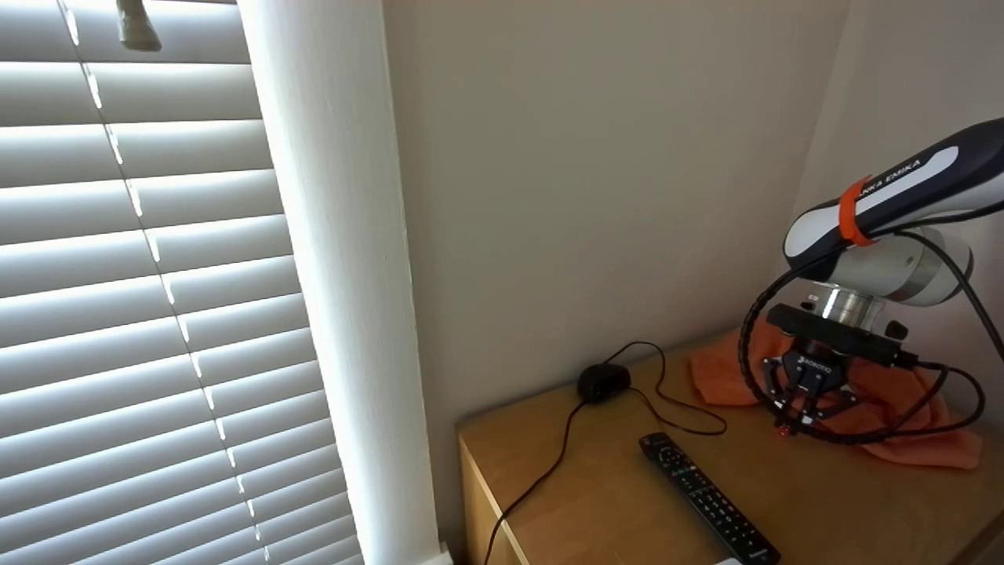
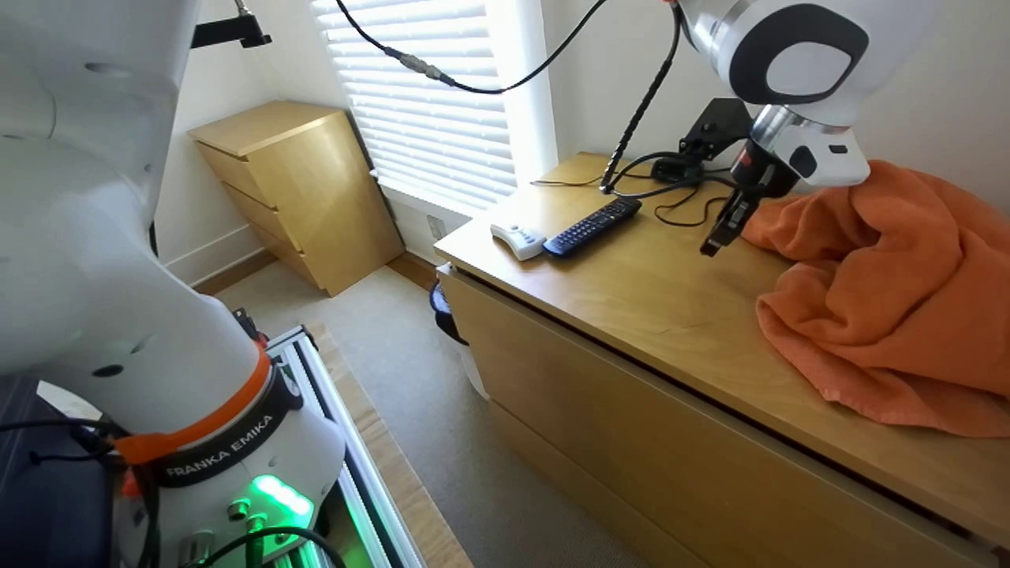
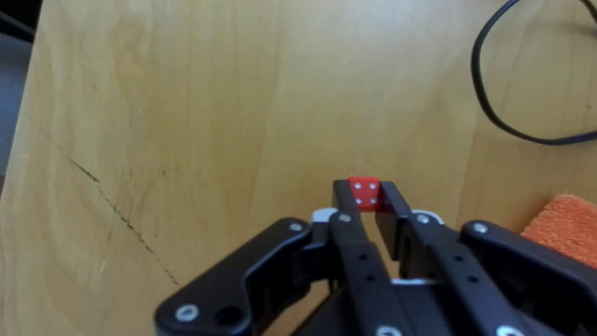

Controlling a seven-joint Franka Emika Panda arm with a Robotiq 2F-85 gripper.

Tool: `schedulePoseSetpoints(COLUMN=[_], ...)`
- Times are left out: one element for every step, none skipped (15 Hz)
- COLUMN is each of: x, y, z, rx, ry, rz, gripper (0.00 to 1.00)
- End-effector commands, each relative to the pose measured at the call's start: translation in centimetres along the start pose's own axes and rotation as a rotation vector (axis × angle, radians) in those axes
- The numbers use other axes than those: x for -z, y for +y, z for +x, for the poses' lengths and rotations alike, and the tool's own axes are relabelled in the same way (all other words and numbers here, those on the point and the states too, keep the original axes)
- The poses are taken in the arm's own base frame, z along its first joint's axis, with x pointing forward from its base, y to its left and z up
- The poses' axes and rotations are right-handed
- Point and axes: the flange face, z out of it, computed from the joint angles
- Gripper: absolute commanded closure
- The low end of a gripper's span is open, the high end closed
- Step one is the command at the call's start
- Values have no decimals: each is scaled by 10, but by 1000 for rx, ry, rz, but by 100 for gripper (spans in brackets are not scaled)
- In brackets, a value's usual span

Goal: Flip the dice

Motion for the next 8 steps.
schedulePoseSetpoints(x=[-2, -6, -9, -12, -14, -16, -16, -18], y=[1, 0, -1, -1, -1, 0, 0, 3], z=[-20, -24, -28, -33, -37, -42, -46, -51], rx=[27, 34, 41, 52, 64, 81, 92, 87], ry=[164, 206, 241, 267, 303, 330, 361, 379], rz=[-20, -19, -21, -18, -16, -17, -19, -33], gripper=[96, 96, 96, 96, 96, 96, 96, 96])
